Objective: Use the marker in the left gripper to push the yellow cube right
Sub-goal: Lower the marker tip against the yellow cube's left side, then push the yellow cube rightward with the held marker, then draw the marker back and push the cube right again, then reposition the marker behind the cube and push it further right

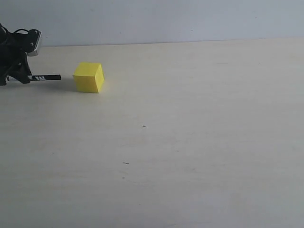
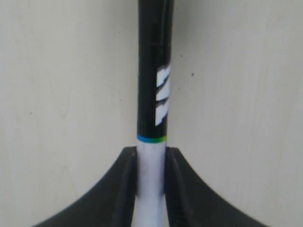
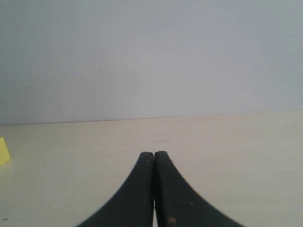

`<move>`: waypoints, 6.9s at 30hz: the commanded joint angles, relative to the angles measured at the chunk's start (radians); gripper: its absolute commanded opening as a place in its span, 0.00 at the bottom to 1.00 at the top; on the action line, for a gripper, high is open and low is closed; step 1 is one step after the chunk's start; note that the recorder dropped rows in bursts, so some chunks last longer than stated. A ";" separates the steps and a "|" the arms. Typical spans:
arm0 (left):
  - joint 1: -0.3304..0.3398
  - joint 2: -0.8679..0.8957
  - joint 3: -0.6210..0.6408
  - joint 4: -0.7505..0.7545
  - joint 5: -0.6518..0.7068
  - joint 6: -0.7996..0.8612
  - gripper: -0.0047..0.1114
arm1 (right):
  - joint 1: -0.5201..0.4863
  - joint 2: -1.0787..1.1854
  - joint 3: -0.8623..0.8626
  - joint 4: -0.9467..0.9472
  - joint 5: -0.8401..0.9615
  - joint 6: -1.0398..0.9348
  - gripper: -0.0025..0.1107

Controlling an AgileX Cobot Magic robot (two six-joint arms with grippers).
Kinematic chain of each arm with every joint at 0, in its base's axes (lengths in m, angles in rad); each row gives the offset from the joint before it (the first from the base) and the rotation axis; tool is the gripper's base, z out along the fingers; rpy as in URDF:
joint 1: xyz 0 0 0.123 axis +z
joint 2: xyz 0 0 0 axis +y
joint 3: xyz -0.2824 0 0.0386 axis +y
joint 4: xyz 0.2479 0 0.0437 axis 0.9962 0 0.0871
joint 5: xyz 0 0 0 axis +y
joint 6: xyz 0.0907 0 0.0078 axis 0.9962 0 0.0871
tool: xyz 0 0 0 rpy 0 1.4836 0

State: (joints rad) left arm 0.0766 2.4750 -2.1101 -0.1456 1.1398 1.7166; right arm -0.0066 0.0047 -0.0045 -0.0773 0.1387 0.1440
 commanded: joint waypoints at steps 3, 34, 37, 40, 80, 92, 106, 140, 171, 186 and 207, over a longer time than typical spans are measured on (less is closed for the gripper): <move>-0.091 -0.004 -0.006 -0.068 0.017 0.006 0.04 | -0.001 -0.005 0.004 -0.002 -0.005 0.000 0.02; -0.227 -0.004 -0.006 -0.052 0.026 -0.127 0.04 | -0.001 -0.005 0.004 -0.002 -0.005 -0.001 0.02; -0.263 -0.004 -0.006 -0.052 0.001 -0.133 0.04 | -0.001 -0.005 0.004 -0.002 -0.005 -0.003 0.02; -0.265 -0.004 -0.006 -0.052 -0.005 -0.157 0.04 | -0.001 -0.005 0.004 -0.002 -0.005 -0.003 0.02; -0.291 -0.037 -0.006 0.045 -0.017 -0.372 0.04 | -0.001 -0.005 0.004 -0.002 -0.005 -0.002 0.02; -0.307 -0.044 -0.006 0.176 0.013 -0.391 0.04 | -0.001 -0.005 0.004 -0.002 -0.005 -0.002 0.02; -0.345 -0.042 -0.006 0.125 -0.009 -0.334 0.04 | -0.001 -0.005 0.004 -0.002 -0.005 0.000 0.02; -0.448 -0.038 -0.006 0.104 0.040 -0.599 0.04 | -0.001 -0.005 0.004 -0.002 -0.005 -0.003 0.02; -0.457 -0.038 -0.010 0.045 0.022 -0.547 0.04 | -0.001 -0.005 0.004 -0.002 -0.005 -0.003 0.02; -0.507 0.012 -0.141 0.040 0.081 -0.753 0.04 | -0.001 -0.005 0.004 -0.002 -0.005 -0.003 0.02; -0.563 0.060 -0.173 0.189 0.033 -0.768 0.04 | -0.001 -0.005 0.004 -0.002 -0.005 -0.003 0.02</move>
State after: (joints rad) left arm -0.4691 2.5256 -2.2754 0.0533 1.2025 0.9637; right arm -0.0066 0.0047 -0.0045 -0.0773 0.1387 0.1440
